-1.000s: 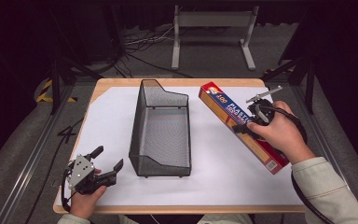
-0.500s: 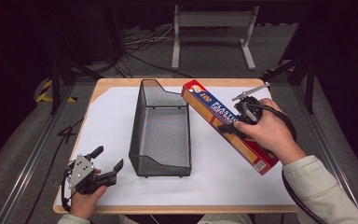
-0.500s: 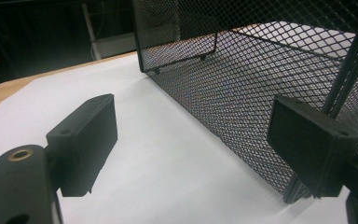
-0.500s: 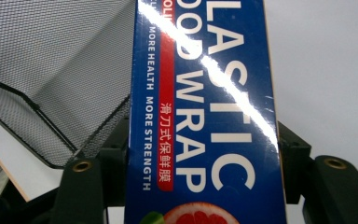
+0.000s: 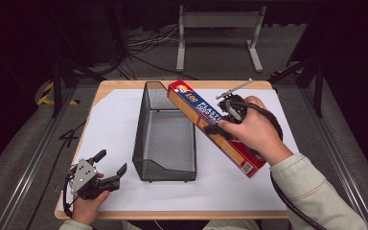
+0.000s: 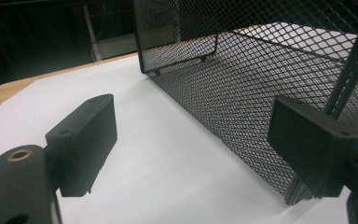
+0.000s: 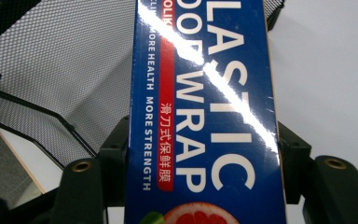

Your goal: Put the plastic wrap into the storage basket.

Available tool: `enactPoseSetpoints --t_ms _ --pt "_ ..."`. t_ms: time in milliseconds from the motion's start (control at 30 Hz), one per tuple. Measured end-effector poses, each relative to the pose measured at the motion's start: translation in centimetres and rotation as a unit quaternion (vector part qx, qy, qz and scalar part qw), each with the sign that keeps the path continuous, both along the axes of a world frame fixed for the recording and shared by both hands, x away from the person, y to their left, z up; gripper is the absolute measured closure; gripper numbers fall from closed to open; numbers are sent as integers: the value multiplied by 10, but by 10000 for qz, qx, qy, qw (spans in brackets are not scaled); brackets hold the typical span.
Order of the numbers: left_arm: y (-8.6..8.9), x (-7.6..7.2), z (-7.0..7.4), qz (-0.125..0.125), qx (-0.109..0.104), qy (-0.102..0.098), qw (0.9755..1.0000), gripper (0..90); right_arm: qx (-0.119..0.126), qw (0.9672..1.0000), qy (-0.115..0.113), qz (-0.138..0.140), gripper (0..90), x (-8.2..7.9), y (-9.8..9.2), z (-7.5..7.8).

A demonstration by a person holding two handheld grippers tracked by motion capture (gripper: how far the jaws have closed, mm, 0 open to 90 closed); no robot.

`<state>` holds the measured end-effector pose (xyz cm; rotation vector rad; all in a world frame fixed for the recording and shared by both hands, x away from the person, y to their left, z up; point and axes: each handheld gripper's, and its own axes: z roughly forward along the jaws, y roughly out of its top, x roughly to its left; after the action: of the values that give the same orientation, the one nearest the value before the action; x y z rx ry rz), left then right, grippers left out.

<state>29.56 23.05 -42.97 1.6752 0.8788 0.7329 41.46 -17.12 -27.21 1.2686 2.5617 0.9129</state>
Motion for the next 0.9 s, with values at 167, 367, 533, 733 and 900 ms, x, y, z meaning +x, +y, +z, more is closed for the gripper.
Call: enactPoseSetpoints --t_ms 167,367,533,733,900 --pt "2 1 0 82 -25 6 10000 145 58 10000 -34 59 396 0 14 1" --pt "0 1 0 68 -1 -4 10000 144 24 10000 -5 24 396 4 28 -1" --pt "0 1 0 36 15 0 10000 146 0 10000 -23 4 396 7 40 -3" --pt "0 1 0 31 7 -8 10000 147 -85 9999 -51 32 396 9 55 -7" --pt "1 1 0 40 -5 -24 10000 148 -147 9999 -44 -4 396 13 70 -13"
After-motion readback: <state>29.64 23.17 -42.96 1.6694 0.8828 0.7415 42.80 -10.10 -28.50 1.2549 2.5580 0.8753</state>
